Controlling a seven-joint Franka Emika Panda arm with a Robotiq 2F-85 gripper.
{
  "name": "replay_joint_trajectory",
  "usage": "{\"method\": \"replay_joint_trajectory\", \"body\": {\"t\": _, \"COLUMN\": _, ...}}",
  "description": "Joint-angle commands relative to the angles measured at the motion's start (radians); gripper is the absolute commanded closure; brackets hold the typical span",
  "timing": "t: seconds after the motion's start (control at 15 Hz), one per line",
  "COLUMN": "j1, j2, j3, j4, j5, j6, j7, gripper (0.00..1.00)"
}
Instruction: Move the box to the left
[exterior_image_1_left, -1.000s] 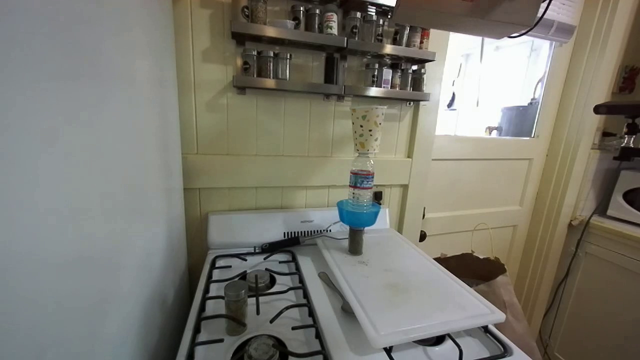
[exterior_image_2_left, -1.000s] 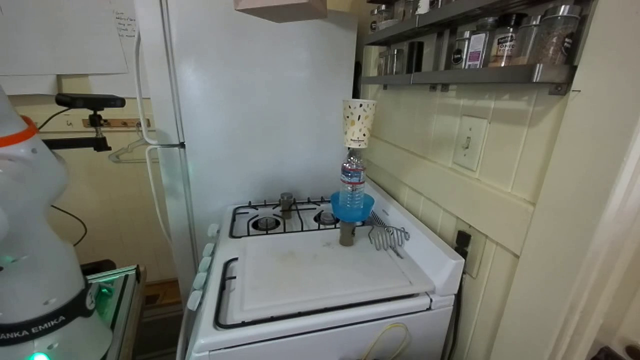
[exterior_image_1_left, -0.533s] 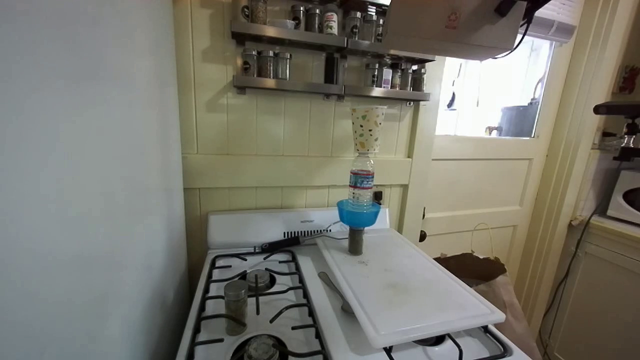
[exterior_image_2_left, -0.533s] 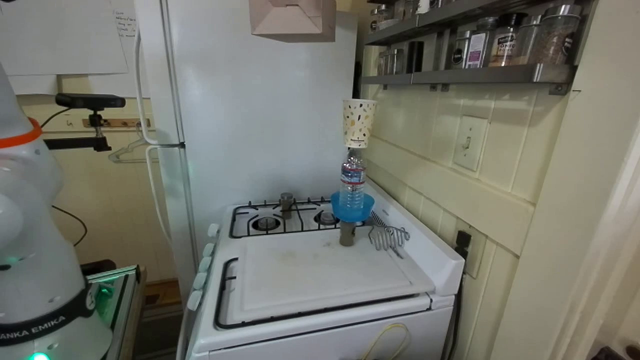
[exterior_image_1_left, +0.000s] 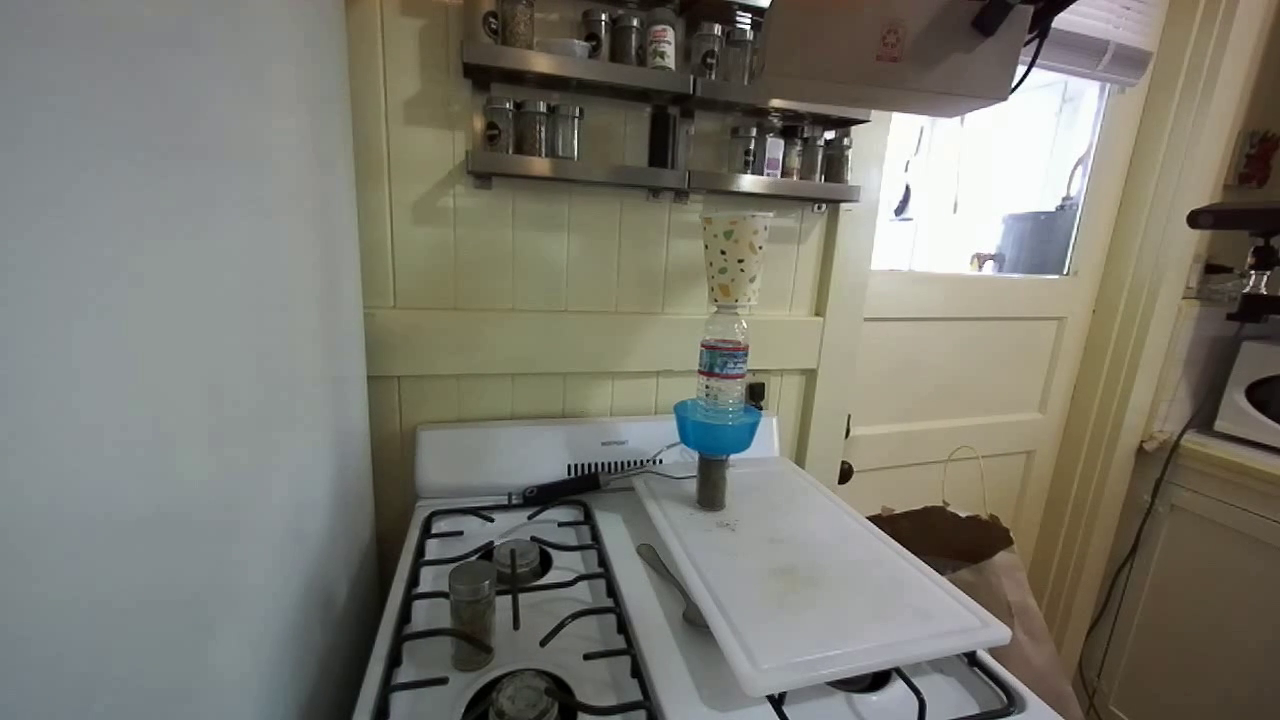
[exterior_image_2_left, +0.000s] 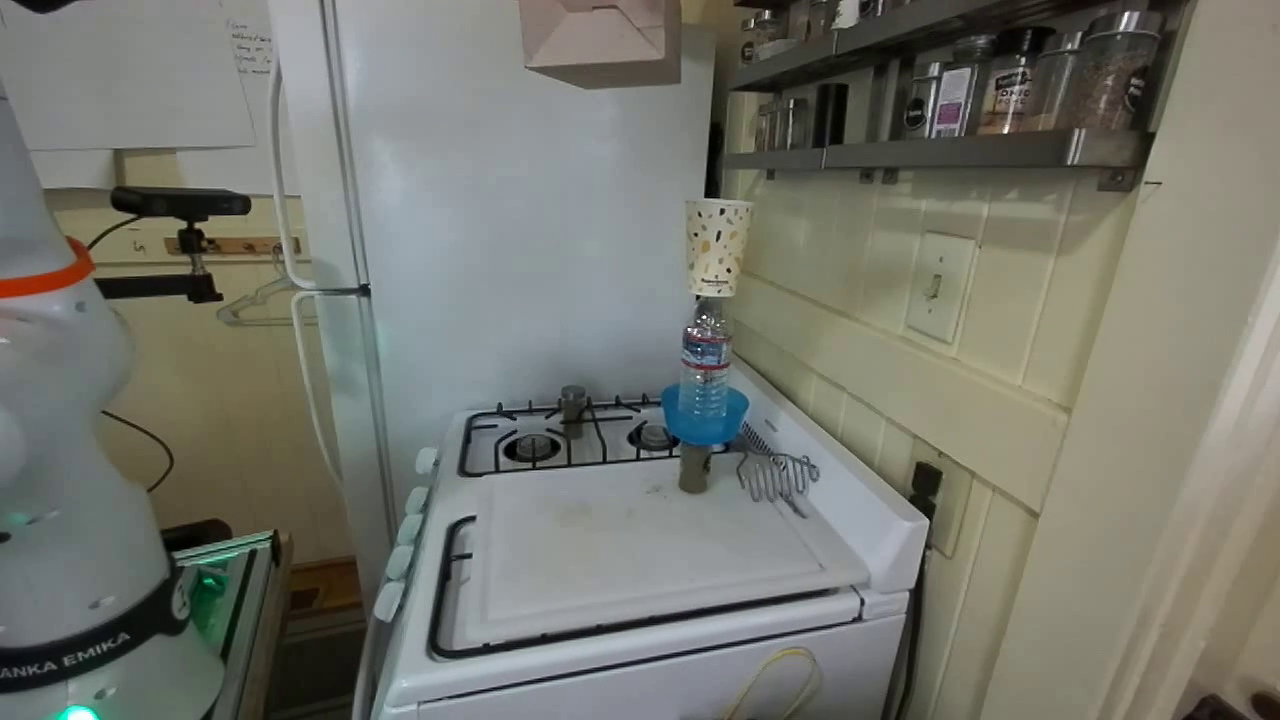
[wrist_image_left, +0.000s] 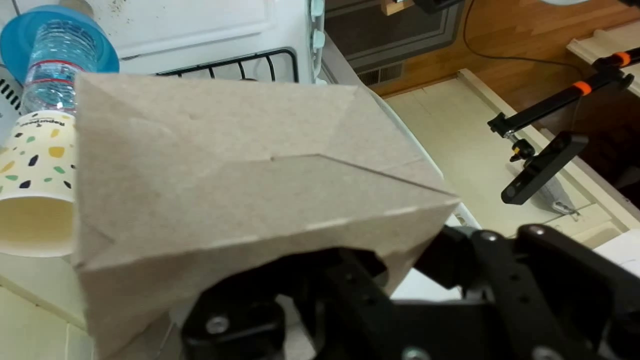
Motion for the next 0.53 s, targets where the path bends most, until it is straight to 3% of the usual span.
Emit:
{"method": "replay_joint_trajectory", "body": {"t": 0.0, "j1": -0.105, "j2": 0.009, "j3": 0.102, "j4": -0.008, "j5": 0.000, "j6": 0.000, "j7": -0.029, "gripper": 1.00}}
{"method": "replay_joint_trajectory", "body": {"t": 0.47, "j1": -0.199, "j2": 0.084, "j3": 0.222, "j4": -0.039, "j5": -0.014, "j6": 0.000, "j7": -0.150, "gripper": 1.00}}
